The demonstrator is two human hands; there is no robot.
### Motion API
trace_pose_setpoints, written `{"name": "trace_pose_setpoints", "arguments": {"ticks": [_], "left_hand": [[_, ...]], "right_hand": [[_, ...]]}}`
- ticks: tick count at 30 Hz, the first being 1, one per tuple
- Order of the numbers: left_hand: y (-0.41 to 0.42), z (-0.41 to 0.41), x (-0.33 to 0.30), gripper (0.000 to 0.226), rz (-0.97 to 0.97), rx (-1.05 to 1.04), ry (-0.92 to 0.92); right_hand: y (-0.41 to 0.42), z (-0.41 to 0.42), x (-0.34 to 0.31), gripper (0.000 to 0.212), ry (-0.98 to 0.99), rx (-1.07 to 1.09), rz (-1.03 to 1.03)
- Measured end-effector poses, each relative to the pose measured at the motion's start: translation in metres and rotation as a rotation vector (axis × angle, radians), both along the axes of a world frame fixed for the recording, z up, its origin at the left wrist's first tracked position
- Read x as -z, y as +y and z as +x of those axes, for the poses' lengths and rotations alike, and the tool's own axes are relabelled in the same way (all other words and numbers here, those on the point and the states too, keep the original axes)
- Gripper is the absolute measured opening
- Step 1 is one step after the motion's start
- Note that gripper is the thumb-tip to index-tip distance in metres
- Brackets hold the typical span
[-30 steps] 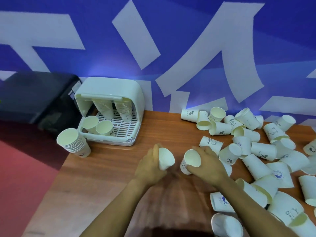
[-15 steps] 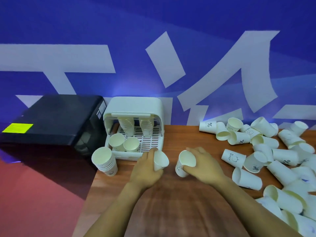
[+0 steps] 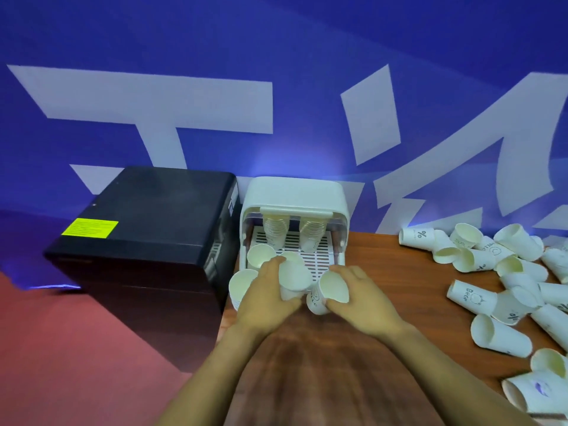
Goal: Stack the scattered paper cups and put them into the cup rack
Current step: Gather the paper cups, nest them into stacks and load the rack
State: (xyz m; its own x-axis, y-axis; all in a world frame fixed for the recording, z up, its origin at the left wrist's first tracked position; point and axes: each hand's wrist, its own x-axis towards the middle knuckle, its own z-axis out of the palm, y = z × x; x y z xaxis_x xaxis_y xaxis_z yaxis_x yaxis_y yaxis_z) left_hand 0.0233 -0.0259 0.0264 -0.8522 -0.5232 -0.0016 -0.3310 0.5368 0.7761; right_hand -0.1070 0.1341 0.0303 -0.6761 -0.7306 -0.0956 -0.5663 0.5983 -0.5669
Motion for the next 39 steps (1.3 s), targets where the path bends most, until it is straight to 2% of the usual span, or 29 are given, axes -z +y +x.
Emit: {"name": "trace_pose_setpoints", "arguments": {"ticks": [4, 9, 14, 22, 28, 39], "left_hand": [[-0.021, -0.003, -0.012, 0.083, -0.009, -0.026, 0.004], [-0.051, -0.016, -0.018, 0.068, -0.149, -0.123, -0.094], [-0.073, -0.034, -0.020, 0.067, -0.245, -0.189, -0.162], [-0.101, -0.059, 0.006, 0.067, -0.167, -0.149, -0.343], [-0.106, -0.072, 0.021, 0.073, -0.183, -0.137, -0.435], [-0.109, -0.078, 0.053, 0.084, -0.184, -0.026, -0.580]], "right_hand": [[-0.027, 0.001, -0.005, 0.064, 0.004, -0.011, -0.039], [-0.048, -0.007, -0.012, 0.067, 0.046, -0.016, -0.047], [-0.062, -0.015, -0.012, 0.066, 0.069, 0.007, -0.098], [-0.094, -0.032, 0.007, 0.063, 0.042, -0.013, -0.048], [-0.109, -0.038, 0.031, 0.065, 0.047, -0.108, 0.060], [-0.107, -0.047, 0.058, 0.073, -0.140, -0.180, 0.303]]}}
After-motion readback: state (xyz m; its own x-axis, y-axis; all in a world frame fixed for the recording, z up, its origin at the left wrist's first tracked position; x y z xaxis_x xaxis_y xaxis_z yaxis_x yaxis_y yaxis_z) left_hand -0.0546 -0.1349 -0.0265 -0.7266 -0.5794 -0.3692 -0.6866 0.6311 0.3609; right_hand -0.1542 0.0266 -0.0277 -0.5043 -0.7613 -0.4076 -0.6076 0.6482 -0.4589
